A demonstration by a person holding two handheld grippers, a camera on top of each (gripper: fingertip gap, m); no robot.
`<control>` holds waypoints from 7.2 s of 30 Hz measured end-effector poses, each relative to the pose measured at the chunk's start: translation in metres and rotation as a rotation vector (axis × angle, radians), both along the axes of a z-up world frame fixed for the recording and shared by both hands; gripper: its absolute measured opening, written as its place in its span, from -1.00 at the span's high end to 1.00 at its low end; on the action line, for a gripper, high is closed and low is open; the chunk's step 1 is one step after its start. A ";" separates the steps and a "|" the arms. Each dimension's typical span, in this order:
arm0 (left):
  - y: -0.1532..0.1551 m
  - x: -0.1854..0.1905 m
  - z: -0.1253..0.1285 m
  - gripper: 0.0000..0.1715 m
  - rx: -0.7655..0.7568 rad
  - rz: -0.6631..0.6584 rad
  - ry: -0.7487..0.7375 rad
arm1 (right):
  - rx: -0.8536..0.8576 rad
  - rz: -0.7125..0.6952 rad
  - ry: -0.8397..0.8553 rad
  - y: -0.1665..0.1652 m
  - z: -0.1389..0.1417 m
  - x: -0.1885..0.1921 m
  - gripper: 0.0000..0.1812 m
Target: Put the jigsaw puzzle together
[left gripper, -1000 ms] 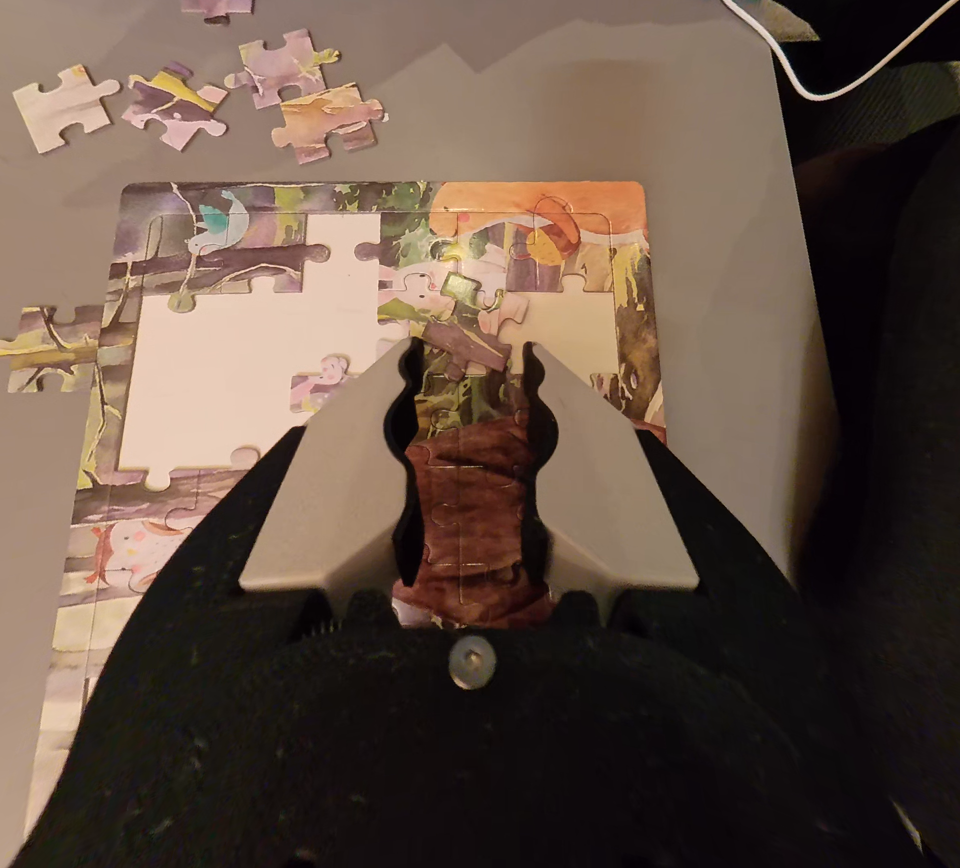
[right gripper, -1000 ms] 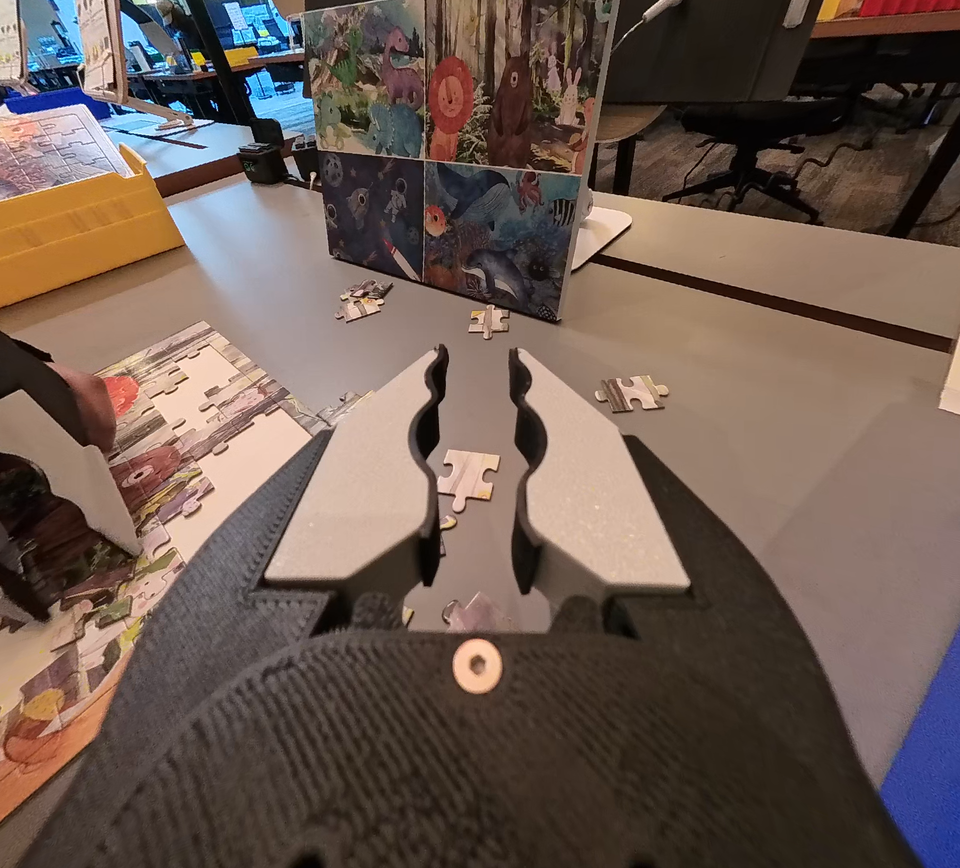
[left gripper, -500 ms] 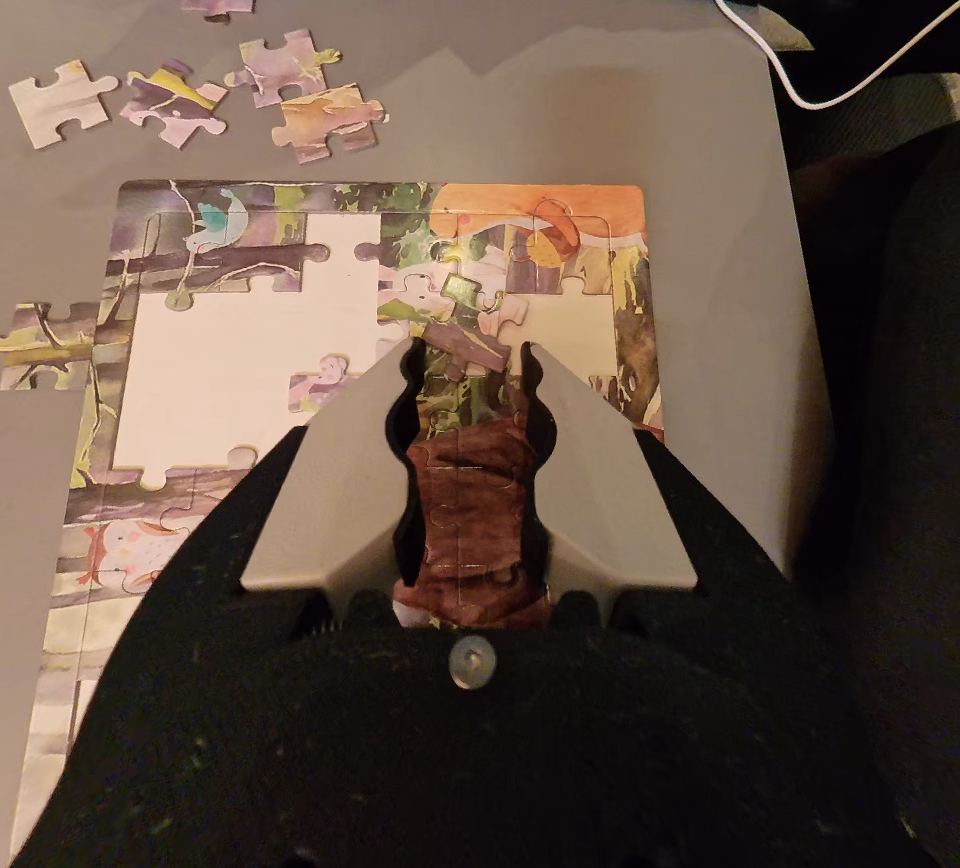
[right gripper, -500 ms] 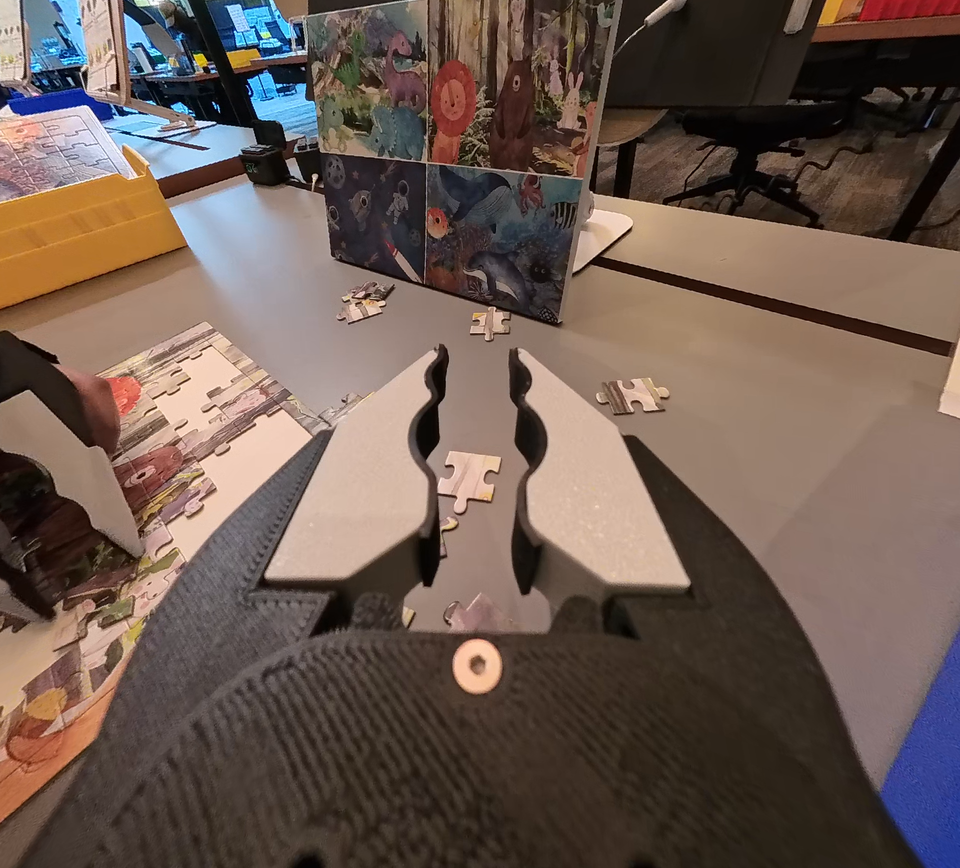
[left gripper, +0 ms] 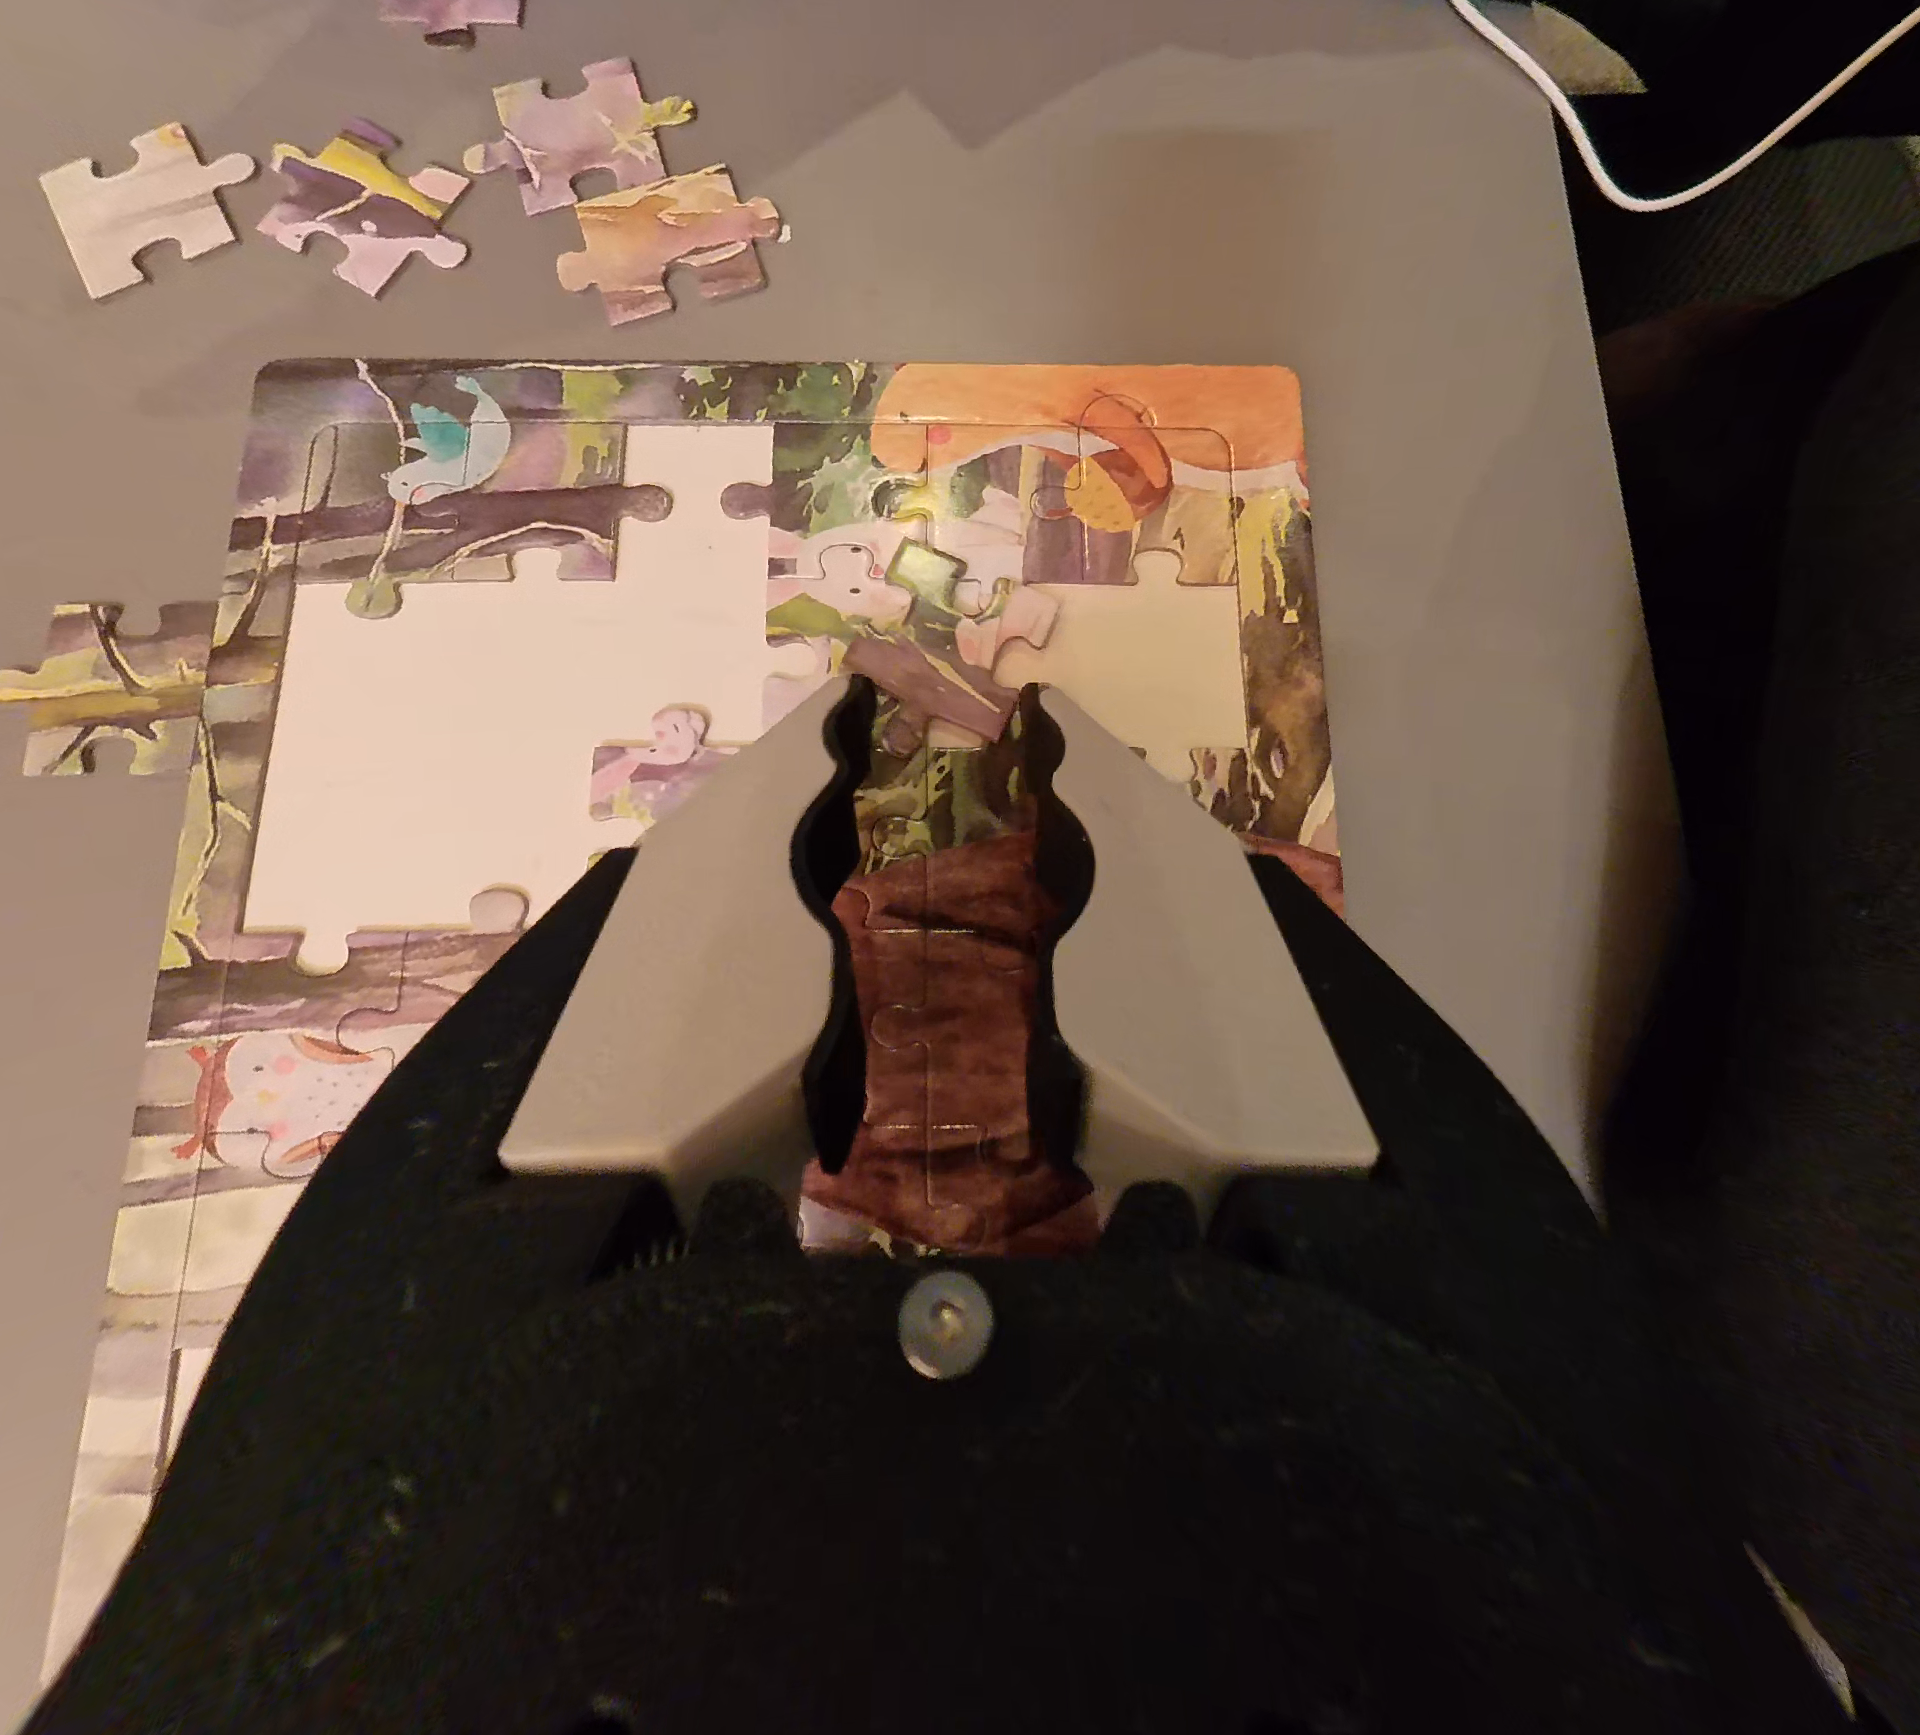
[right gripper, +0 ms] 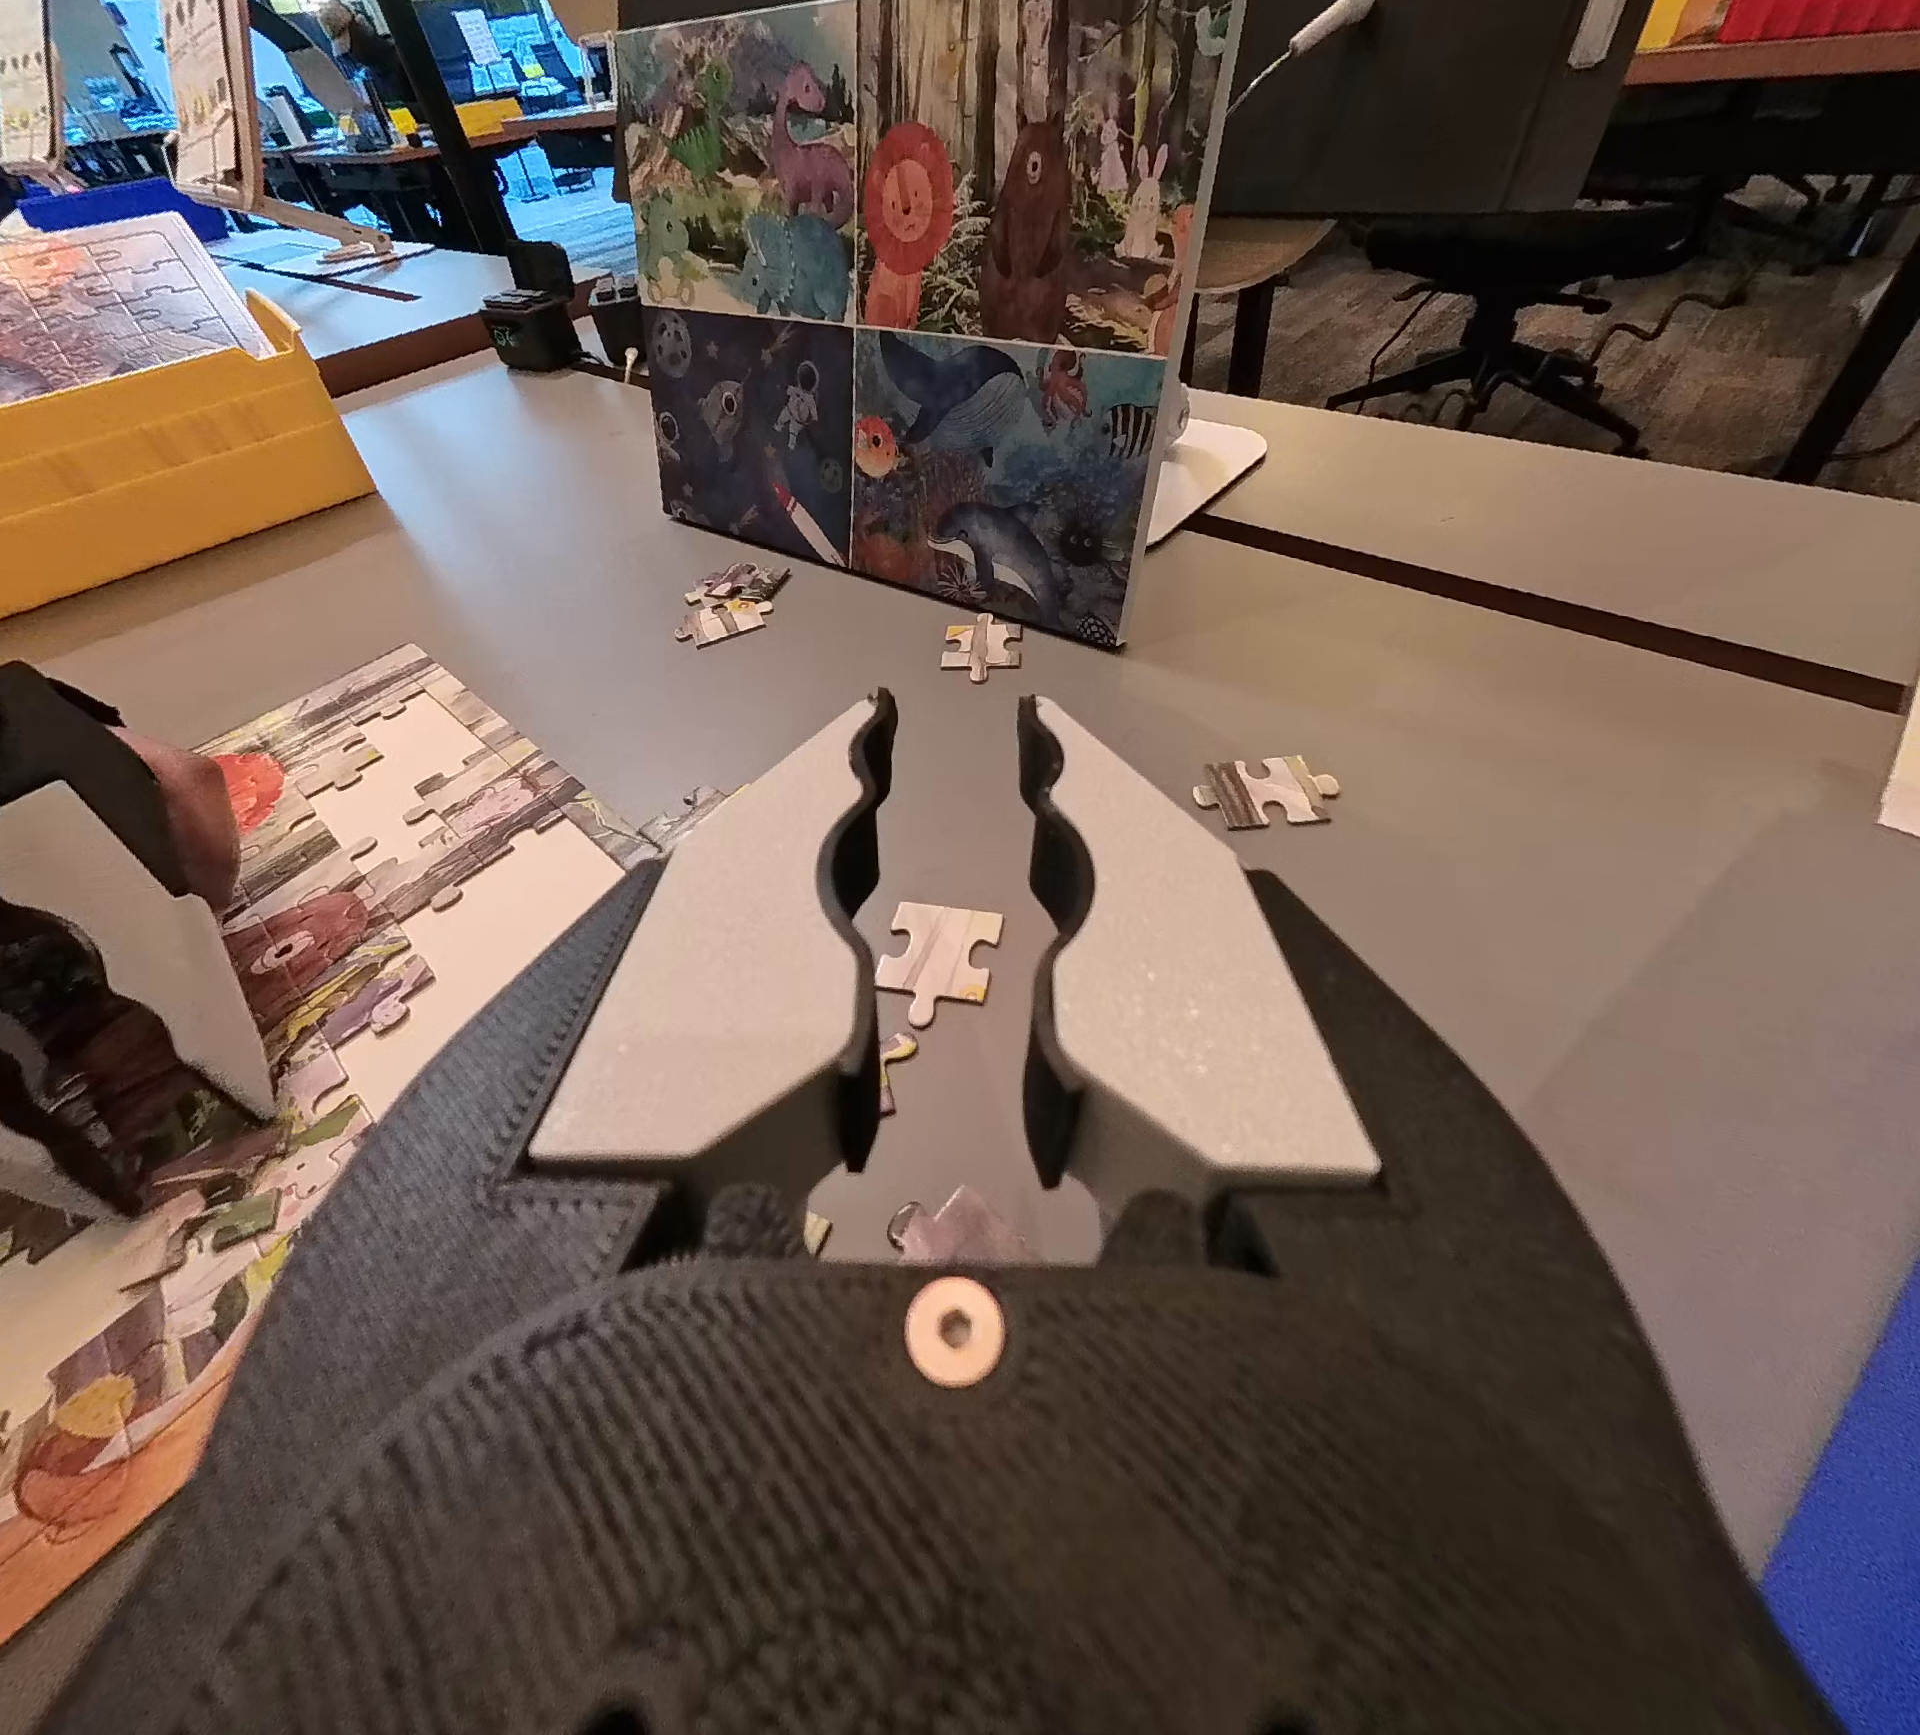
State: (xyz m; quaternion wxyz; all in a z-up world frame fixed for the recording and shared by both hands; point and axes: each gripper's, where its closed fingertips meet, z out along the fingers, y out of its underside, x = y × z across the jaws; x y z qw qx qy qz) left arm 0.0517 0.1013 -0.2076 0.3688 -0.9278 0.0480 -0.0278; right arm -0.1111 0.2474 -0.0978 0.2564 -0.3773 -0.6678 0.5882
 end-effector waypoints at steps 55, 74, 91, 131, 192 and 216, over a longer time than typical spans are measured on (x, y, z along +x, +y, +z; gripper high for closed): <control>-0.010 -0.008 0.008 0.75 0.021 0.016 -0.043 | -0.005 -0.005 0.017 0.001 0.005 0.002 0.75; -0.019 -0.001 0.008 0.64 0.005 -0.004 -0.148 | -0.001 -0.005 0.015 0.001 0.004 0.001 0.75; -0.019 0.003 0.003 0.62 -0.014 -0.014 -0.169 | -0.002 -0.004 0.018 0.001 0.006 0.002 0.75; -0.011 0.016 0.009 0.66 0.013 -0.072 -0.142 | 0.000 -0.002 0.015 0.000 0.004 0.002 0.75; -0.003 0.015 0.018 0.78 0.041 0.293 0.071 | 0.005 0.009 0.014 -0.003 0.004 0.002 0.75; 0.009 0.009 0.009 0.37 0.000 0.486 0.132 | -0.027 -0.001 0.059 0.001 0.018 0.007 0.75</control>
